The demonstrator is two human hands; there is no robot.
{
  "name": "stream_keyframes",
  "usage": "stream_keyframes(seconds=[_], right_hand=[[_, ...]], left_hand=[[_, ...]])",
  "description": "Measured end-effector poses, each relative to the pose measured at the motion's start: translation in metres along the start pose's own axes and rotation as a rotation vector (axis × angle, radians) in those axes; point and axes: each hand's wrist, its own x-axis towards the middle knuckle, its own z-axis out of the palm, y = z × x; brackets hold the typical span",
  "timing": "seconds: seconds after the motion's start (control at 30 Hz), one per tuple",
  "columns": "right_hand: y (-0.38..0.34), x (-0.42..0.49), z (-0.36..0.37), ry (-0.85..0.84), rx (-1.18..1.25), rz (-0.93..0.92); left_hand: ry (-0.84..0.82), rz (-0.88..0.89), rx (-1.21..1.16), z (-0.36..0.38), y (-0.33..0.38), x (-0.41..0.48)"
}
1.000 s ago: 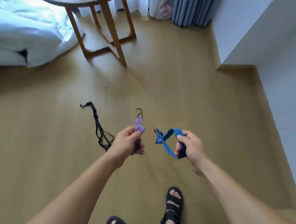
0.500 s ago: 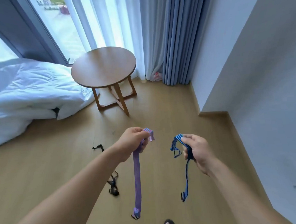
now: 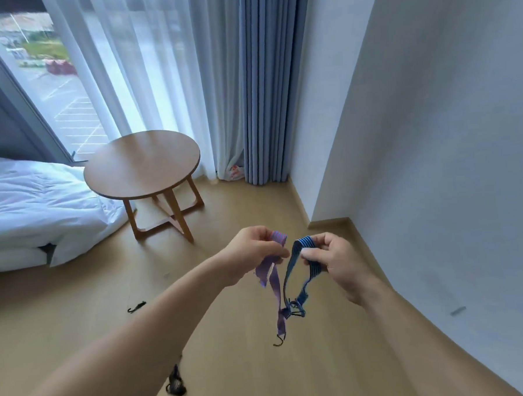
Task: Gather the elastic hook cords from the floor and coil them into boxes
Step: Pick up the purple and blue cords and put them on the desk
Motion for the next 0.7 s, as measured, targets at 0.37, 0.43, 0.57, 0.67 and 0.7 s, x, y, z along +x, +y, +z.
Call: stream_keyframes(seconds=[0.37, 0.43, 0.57, 0.67, 0.7], right_hand=[[-0.049, -0.033, 0.002, 0.19, 0.225, -0.251], [-0.054, -0.037, 0.005, 0.183, 0.23, -0.279], [-0.053, -0.04, 0.017, 0.265, 0.065, -0.305], [-0.053, -0.039, 0.028, 0.233, -0.133, -0.297], [-0.055, -0.038, 0.032, 0.211, -0.156, -0.297]], left_hand=[[0.046, 0.387, 0.268, -0.017, 0.051, -0.016], [-0.012, 0.35, 0.176, -0.022, 0.058, -0.02], [-0.103, 0.344, -0.015, -0.026, 0.075, -0.03], [-0.234, 0.345, -0.174, -0.027, 0.09, -0.037], [-0.272, 0.355, -0.21, -0.027, 0.094, -0.039]])
